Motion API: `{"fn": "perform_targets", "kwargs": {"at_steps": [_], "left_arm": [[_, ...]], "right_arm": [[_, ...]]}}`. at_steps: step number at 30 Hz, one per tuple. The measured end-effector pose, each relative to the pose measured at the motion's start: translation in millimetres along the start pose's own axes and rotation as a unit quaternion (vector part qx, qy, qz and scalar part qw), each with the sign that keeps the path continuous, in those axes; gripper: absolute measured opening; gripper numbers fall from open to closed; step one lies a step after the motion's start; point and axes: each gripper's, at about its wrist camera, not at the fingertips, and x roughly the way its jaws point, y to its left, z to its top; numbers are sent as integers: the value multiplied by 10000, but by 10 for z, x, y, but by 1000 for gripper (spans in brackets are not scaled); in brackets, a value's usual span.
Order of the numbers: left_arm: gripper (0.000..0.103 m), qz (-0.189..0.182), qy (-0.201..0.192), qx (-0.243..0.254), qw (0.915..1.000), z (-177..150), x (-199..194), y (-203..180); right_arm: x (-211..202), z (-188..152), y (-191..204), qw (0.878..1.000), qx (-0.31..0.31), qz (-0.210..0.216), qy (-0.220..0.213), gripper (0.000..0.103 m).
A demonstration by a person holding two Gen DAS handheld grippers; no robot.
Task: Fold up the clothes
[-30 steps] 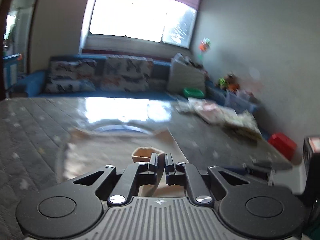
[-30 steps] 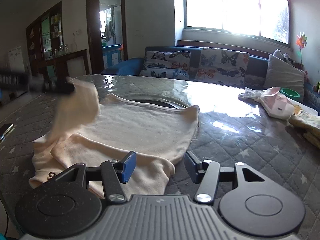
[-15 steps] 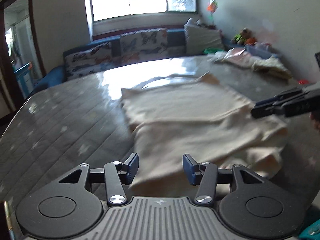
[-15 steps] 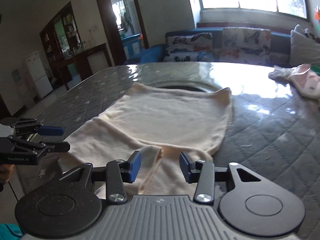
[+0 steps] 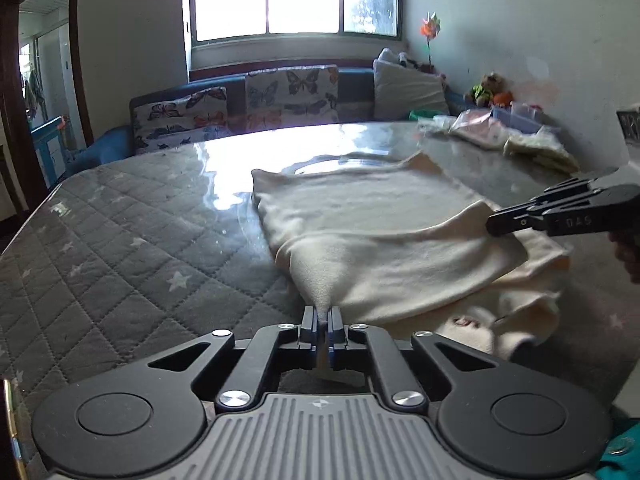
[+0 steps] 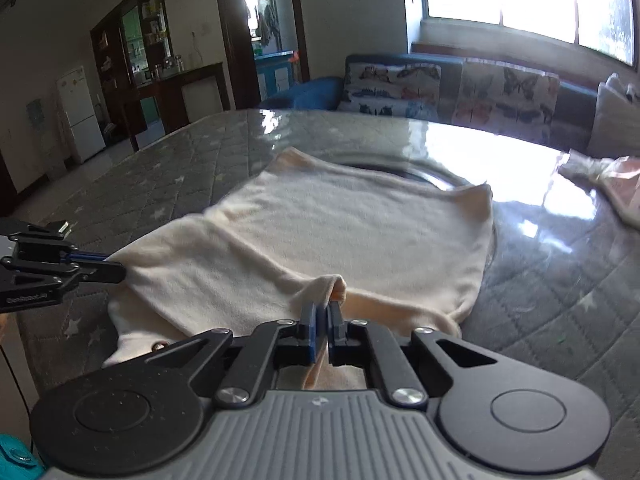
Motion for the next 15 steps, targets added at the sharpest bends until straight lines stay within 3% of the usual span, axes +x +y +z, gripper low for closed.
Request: {"fn": "perform_targets", "kwargs": {"at_steps": [3, 6, 8, 10, 15], "left_arm": [[5, -69, 140, -12, 9999, -9, -25, 18], [11, -57, 550, 42, 9985, -78, 136, 26], [27, 30, 690, 124, 9975, -68, 176, 52], [35, 37, 516, 211, 9984, 17, 85, 121], [36, -236, -94, 230, 9994, 379, 43, 186]], "right_arm": [[-135, 32, 64, 9993, -320, -126, -155, 4], [12, -35, 22, 9994, -270, -168, 164, 5], [100, -94, 6, 9990, -261, -233, 286, 6], [88, -110, 2, 9986, -333, -299, 270, 11], [-78, -5, 39, 9985, -526, -138, -98, 13]]}}
